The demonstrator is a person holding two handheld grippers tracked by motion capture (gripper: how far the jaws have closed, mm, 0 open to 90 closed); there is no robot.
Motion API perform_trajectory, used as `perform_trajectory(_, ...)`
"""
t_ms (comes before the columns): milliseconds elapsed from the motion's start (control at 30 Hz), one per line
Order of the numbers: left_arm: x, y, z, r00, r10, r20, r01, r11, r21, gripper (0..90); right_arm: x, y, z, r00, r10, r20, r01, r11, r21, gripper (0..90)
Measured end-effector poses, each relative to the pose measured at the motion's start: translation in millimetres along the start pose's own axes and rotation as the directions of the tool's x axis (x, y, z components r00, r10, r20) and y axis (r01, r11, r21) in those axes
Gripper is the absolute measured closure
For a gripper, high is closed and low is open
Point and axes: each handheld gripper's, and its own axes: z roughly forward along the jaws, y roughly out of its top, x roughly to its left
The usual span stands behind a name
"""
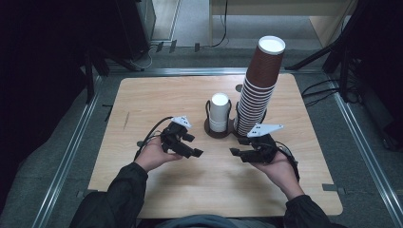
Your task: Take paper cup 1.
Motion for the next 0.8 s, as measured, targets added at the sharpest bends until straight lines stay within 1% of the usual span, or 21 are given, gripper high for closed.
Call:
perform_trajectory(67,0.5,-0.1,2.8,1.0,0.006,-0.003,-0.006,0.9999,0.014,22.7,-0.5,0.0,-0.8,0.9999,0.01,-0.002,-0.01,1.0,-0.007,47.7)
perform_trajectory(133,0.7,0.8,3.9,0.9999,0.01,-0.008,-0.01,0.9998,0.017,22.7,-0.5,-0.5,-1.1,0.9999,0.016,-0.003,-0.016,1.0,-0.005,47.5)
perform_trajectory(233,0.4,1.9,5.3,0.9999,0.006,-0.014,-0.006,0.9999,0.008,22.8,-0.9,-1.2,-1.6,0.9996,0.026,-0.005,-0.026,1.0,-0.005,46.9)
perform_trajectory(333,0.5,1.1,7.3,0.9995,0.017,-0.026,-0.016,0.9994,0.032,23.3,-2.2,-1.2,-2.1,0.999,0.043,-0.005,-0.043,0.999,-0.005,46.2)
perform_trajectory(433,0.5,0.2,8.1,0.9994,0.016,-0.03,-0.015,0.9989,0.045,23.9,-3.4,-1.9,-1.0,0.9985,0.054,0.0,-0.054,0.998,0.01,43.7)
perform_trajectory(533,0.1,0.0,8.0,0.9994,0.018,-0.029,-0.016,0.9988,0.046,24.0,-4.0,-2.1,-0.2,0.998,0.063,-0.003,-0.063,0.998,0.018,43.5)
perform_trajectory(700,0.1,-0.8,9.2,0.9994,0.015,-0.03,-0.014,0.9986,0.051,24.0,-5.3,-2.7,2.1,0.9978,0.067,-0.004,-0.067,0.997,0.027,43.6)
perform_trajectory(800,-0.2,-1.2,9.0,0.9989,0.018,-0.043,-0.016,0.9987,0.049,24.0,-4.7,-2.5,3.1,0.998,0.063,-0.005,-0.063,0.998,0.03,43.5)
